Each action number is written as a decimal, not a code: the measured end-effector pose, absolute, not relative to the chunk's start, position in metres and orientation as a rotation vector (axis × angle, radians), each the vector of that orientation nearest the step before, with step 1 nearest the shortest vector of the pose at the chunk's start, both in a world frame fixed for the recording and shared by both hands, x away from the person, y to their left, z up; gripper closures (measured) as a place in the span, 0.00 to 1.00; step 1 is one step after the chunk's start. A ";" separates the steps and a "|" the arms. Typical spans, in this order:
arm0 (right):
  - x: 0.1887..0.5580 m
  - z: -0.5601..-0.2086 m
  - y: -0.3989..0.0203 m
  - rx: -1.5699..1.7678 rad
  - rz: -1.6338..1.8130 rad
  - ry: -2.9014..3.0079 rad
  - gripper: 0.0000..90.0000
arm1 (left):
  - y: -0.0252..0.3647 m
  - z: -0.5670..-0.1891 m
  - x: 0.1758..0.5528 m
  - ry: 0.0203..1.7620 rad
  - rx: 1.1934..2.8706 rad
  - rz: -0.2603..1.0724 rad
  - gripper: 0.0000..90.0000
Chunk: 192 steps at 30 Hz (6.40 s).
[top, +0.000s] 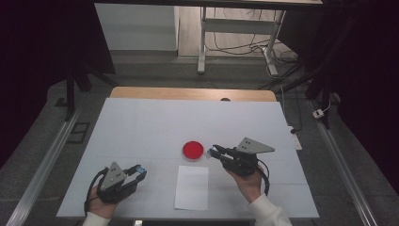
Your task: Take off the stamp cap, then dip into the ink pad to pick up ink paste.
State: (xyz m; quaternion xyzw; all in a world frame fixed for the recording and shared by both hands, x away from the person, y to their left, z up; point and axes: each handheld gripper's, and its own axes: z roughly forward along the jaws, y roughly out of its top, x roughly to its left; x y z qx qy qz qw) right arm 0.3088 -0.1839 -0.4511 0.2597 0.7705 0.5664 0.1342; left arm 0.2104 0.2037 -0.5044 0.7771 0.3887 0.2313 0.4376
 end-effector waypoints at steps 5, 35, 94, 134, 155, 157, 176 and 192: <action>0.309 -0.452 -0.182 0.754 1.636 2.238 0.83 | 0.205 -0.504 0.211 0.966 1.928 0.572 0.72; 0.338 -0.443 -0.149 0.708 1.536 2.291 0.83 | 0.207 -0.504 0.215 0.995 1.910 0.580 0.72; 0.383 -0.485 -0.101 0.667 1.160 2.502 0.83 | 0.202 -0.509 0.216 0.980 1.936 0.554 0.72; 0.379 -0.496 -0.095 0.635 1.074 2.506 0.84 | 0.201 -0.508 0.215 0.977 1.933 0.560 0.72; 0.373 -0.471 -0.103 0.638 1.210 2.447 0.83 | 0.202 -0.508 0.216 0.975 1.932 0.559 0.72; 0.372 -0.469 -0.103 0.633 1.208 2.441 0.83 | 0.201 -0.508 0.216 0.977 1.933 0.559 0.72; 0.383 -0.482 -0.105 0.685 1.151 2.441 0.83 | 0.200 -0.509 0.216 0.970 1.943 0.556 0.72; 0.382 -0.494 -0.094 0.638 1.018 2.483 0.84 | 0.199 -0.509 0.216 0.969 1.945 0.555 0.72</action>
